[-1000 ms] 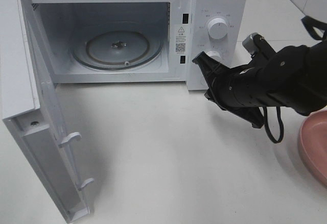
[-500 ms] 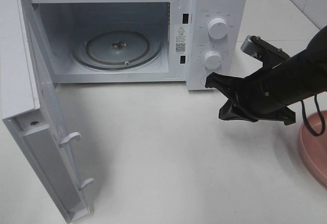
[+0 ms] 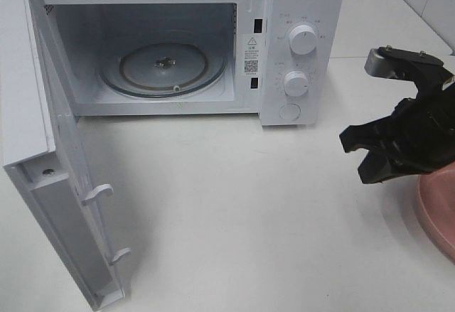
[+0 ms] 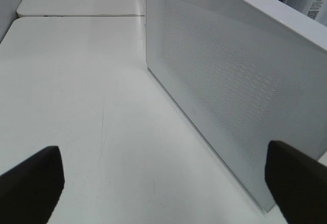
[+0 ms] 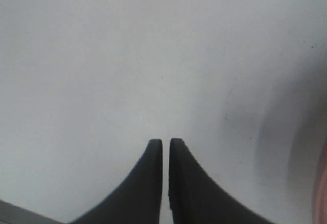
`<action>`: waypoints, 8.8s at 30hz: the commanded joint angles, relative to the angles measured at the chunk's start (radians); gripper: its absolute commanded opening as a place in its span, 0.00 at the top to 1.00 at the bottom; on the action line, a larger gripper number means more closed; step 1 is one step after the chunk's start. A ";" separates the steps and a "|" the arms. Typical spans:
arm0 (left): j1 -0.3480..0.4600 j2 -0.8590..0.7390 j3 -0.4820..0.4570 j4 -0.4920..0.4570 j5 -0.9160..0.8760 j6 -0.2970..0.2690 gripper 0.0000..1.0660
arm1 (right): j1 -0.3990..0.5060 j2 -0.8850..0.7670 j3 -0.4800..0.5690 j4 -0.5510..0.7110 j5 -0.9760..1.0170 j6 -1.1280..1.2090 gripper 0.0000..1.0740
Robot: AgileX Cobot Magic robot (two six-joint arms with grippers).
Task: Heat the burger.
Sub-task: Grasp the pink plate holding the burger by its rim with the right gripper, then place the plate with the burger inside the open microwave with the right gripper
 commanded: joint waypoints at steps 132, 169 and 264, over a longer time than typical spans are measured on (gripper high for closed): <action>-0.004 -0.020 0.002 -0.010 -0.010 -0.002 0.06 | 0.127 0.127 0.001 -0.775 0.213 0.490 1.00; -0.004 -0.020 0.002 -0.010 -0.010 -0.002 0.06 | 0.592 0.119 0.001 -0.984 0.429 0.700 1.00; -0.004 -0.020 0.002 -0.010 -0.010 -0.002 0.06 | 0.732 0.119 -0.012 -1.094 -0.295 -0.353 1.00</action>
